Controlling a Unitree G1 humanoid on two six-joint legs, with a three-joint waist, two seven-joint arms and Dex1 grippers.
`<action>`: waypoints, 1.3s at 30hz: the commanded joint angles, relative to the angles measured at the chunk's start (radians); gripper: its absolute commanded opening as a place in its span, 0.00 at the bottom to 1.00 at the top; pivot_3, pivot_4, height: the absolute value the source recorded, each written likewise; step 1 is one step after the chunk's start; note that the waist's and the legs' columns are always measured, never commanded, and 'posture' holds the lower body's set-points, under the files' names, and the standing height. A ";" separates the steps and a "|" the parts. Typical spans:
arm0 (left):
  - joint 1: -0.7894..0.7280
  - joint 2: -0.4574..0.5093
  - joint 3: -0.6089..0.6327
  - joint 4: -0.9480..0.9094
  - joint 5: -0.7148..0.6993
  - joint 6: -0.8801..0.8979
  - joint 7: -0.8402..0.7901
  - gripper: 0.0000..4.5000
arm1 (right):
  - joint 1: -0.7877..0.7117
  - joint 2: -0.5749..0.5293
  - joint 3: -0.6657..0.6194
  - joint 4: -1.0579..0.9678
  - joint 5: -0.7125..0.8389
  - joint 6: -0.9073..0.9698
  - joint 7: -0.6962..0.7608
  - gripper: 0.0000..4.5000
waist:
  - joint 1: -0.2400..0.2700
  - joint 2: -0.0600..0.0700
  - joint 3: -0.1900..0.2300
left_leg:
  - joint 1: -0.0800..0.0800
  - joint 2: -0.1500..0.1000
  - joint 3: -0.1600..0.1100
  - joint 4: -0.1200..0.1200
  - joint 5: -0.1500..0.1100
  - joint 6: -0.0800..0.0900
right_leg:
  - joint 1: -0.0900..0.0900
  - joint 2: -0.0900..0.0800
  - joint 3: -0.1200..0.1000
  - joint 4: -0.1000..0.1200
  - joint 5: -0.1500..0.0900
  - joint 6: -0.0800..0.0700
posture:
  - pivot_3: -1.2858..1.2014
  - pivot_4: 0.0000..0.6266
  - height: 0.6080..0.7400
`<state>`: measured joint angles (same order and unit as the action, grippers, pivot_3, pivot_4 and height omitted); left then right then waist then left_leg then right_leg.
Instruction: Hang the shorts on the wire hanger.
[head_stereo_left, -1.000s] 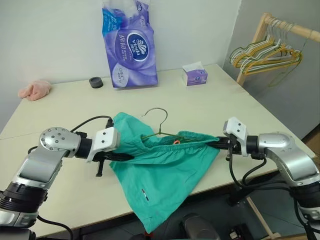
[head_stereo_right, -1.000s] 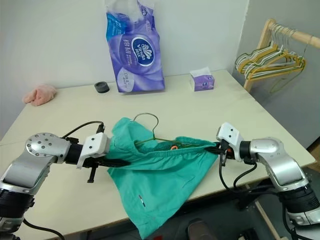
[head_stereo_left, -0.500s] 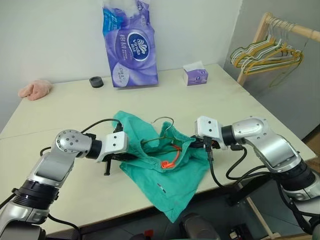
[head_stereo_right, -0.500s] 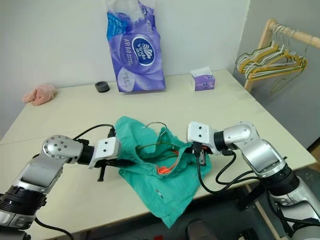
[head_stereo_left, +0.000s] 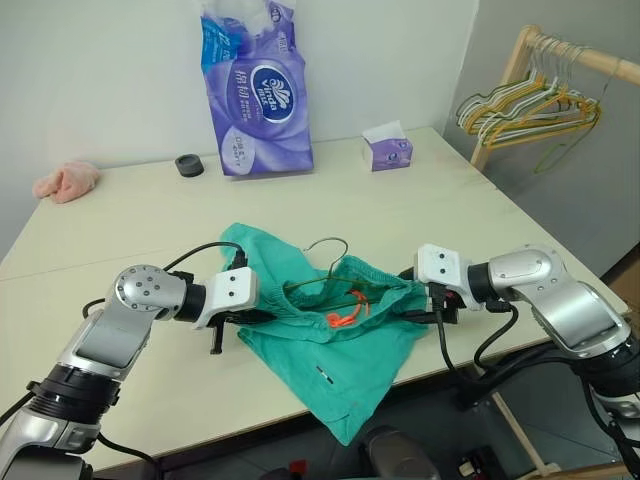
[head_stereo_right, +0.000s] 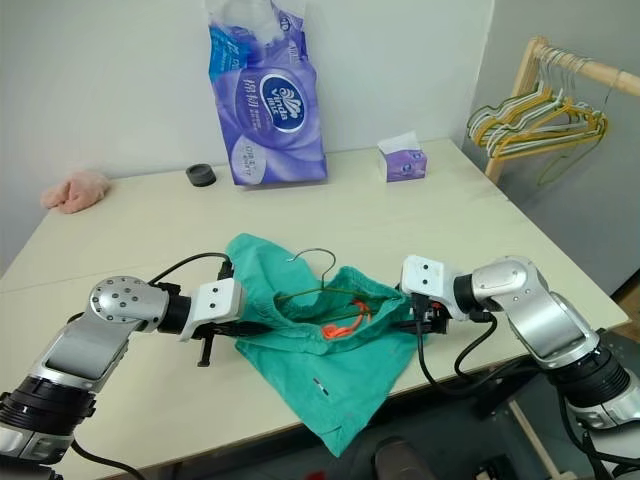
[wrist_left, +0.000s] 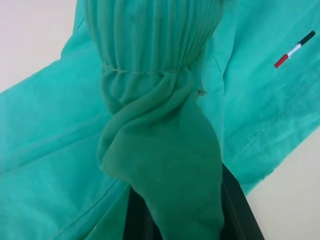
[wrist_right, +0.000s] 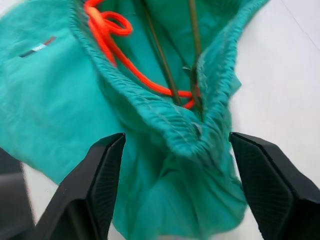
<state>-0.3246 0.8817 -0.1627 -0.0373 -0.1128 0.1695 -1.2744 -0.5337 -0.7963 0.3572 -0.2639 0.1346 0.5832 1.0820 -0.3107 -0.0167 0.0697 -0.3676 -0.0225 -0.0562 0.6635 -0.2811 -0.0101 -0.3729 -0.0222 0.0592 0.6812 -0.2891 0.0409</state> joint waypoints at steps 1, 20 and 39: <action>-0.015 -0.001 0.001 -0.015 0.001 -0.015 0.003 0.00 | -0.030 0.041 0.018 0.048 -0.038 -0.026 -0.024 0.77 | 0.000 0.000 0.000 | 0.000 0.000 0.000 0.000 0.000 0.000 | 0.000 0.000 0.000 0.000 0.000 0.000 | 0.38 0.05 1.00; -0.002 -0.019 0.012 -0.029 -0.014 0.004 0.015 0.00 | -0.177 0.246 0.153 0.377 -0.157 -0.145 0.061 0.28 | 0.000 0.000 0.000 | 0.000 0.000 0.000 0.001 0.000 0.000 | 0.000 0.000 0.000 0.000 0.000 0.000 | 0.39 0.04 1.00; -0.021 -0.090 0.190 0.109 -0.190 0.153 0.094 0.59 | -0.135 0.174 0.064 0.263 -0.109 -0.088 0.110 0.00 | 0.000 0.000 -0.001 | 0.000 0.000 -0.001 0.001 0.000 0.000 | 0.000 0.000 -0.001 0.000 0.000 0.000 | 0.39 0.03 1.00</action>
<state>-0.3262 0.7816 -0.0232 0.0722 -0.2618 0.3002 -1.1782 -0.6693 -0.6062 0.4687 0.0421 0.0026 0.4865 1.1800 -0.3105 -0.0171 0.0691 -0.3679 -0.0228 -0.0575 0.6642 -0.2810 -0.0101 -0.3729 -0.0226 0.0582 0.6815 -0.2888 0.0407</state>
